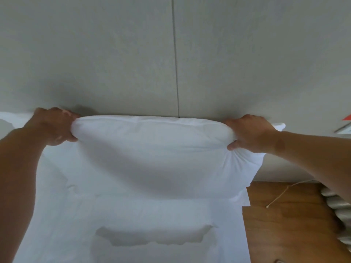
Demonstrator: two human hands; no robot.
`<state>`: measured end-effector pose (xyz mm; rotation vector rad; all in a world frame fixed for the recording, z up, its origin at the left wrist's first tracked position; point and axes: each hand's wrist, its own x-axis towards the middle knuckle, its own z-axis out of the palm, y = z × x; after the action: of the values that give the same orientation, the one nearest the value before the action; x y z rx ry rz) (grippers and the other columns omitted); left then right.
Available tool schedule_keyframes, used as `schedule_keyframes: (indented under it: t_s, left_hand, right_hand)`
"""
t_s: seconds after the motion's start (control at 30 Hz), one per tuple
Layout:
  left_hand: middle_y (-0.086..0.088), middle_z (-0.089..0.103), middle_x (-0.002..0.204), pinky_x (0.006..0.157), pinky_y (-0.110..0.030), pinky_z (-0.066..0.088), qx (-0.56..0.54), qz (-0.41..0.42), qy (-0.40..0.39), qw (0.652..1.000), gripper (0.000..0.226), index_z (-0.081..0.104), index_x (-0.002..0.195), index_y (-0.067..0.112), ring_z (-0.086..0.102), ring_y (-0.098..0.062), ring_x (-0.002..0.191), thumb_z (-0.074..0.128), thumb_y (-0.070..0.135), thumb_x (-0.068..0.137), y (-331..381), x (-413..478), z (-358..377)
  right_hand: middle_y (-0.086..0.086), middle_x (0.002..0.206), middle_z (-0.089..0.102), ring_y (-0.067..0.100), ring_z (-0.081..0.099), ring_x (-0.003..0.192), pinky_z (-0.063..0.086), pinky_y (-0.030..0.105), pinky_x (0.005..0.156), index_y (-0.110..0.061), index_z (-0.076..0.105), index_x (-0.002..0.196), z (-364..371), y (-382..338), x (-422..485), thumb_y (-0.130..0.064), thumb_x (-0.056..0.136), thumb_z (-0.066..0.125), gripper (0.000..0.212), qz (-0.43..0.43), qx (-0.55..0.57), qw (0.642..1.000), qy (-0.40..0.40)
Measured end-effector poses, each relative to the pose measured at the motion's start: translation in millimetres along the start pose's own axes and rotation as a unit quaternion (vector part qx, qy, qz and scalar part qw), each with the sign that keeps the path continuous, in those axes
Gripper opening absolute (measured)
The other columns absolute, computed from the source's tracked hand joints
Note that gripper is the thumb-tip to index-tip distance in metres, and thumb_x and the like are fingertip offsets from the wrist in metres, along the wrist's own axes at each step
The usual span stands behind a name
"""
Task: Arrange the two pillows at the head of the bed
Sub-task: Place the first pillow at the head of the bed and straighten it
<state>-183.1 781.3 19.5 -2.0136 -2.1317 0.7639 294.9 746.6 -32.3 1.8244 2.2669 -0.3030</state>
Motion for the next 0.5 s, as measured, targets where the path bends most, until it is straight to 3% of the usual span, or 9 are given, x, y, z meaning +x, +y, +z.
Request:
schedule_keyframes:
  t_s: [0.17, 0.33, 0.43, 0.5]
  left_hand:
    - [0.002, 0.076, 0.110, 0.085, -0.038, 0.055, -0.046, 0.001, -0.019, 0.999, 0.051, 0.071, 0.115, 0.036, 0.069, -0.028, 0.107, 0.087, 0.045, 0.067, -17.6, 25.5, 37.4]
    - [-0.011, 0.076, 0.116, 0.086, -0.042, 0.057, -0.084, 0.005, -0.017, 0.996, 0.049, 0.069, 0.123, 0.024, 0.069, -0.035, 0.110, 0.085, 0.030, 0.077, -0.8, 28.3, 62.5]
    - [-0.007, 0.074, 0.123, 0.085, -0.040, 0.054, -0.069, 0.002, 0.007, 0.998, 0.053, 0.060, 0.135, 0.031, 0.068, -0.031, 0.116, 0.077, 0.037, 0.085, 12.3, 29.3, 60.9]
    - [-0.003, 0.071, 0.128, 0.088, -0.041, 0.053, -0.059, -0.003, 0.025, 0.998, 0.054, 0.053, 0.140, 0.036, 0.067, -0.030, 0.118, 0.071, 0.038, 0.089, 16.3, 31.6, 61.5]
  right_hand:
    - [0.002, 0.110, 0.072, 0.030, 0.066, 0.103, 0.047, 0.037, 0.078, -0.032, 0.057, 0.131, 3.3, -12.5, 0.4, -0.050, 0.076, 0.082, 0.063, 0.008, 0.009, 1.000, 0.002]
    - [0.000, 0.120, 0.070, 0.030, 0.066, 0.108, 0.046, 0.037, 0.078, -0.033, 0.052, 0.136, 23.2, -19.0, 10.7, -0.048, 0.075, 0.083, 0.070, 0.017, 0.016, 1.000, -0.011]
    - [-0.002, 0.130, 0.066, 0.029, 0.063, 0.116, 0.049, 0.040, 0.088, -0.036, 0.047, 0.143, 24.3, -20.8, 16.8, -0.049, 0.073, 0.084, 0.080, 0.015, 0.003, 1.000, -0.004]
    - [-0.003, 0.131, 0.065, 0.028, 0.061, 0.118, 0.046, 0.038, 0.088, -0.037, 0.048, 0.142, 20.9, -20.2, 19.0, -0.051, 0.071, 0.084, 0.081, 0.018, -0.002, 1.000, -0.012]
